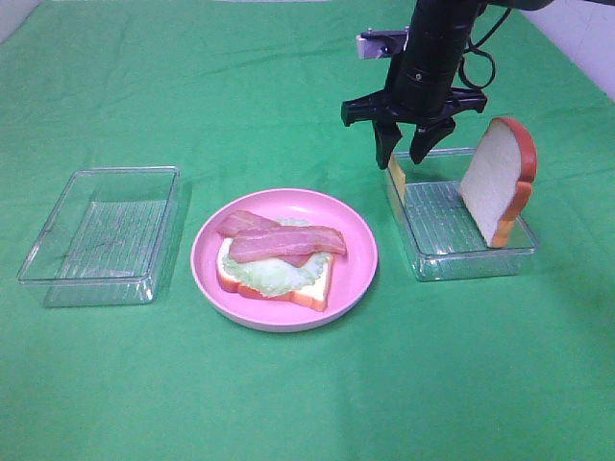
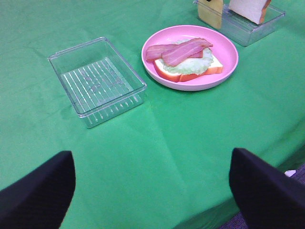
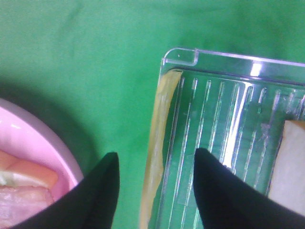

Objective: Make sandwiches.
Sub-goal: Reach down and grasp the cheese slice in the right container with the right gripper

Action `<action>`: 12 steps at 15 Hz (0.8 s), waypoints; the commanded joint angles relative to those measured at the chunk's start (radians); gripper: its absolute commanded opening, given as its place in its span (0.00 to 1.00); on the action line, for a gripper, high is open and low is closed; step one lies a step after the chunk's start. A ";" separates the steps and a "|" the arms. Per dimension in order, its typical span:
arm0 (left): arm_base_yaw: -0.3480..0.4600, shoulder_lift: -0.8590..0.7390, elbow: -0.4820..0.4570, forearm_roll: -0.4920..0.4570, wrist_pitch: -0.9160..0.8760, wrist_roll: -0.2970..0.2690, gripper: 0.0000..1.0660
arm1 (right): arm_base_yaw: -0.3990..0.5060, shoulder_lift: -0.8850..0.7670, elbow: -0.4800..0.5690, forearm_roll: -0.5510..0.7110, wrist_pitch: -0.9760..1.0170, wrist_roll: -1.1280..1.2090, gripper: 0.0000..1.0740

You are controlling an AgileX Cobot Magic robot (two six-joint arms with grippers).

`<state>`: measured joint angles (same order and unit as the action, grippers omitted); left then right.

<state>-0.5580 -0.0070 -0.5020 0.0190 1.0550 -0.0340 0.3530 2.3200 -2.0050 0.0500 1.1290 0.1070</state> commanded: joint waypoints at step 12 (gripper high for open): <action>-0.001 -0.007 0.003 0.004 -0.009 -0.005 0.78 | -0.004 0.002 -0.004 -0.016 0.016 0.004 0.00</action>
<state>-0.5580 -0.0070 -0.5020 0.0190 1.0550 -0.0340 0.3530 2.3370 -2.0050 0.0430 1.1400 0.1070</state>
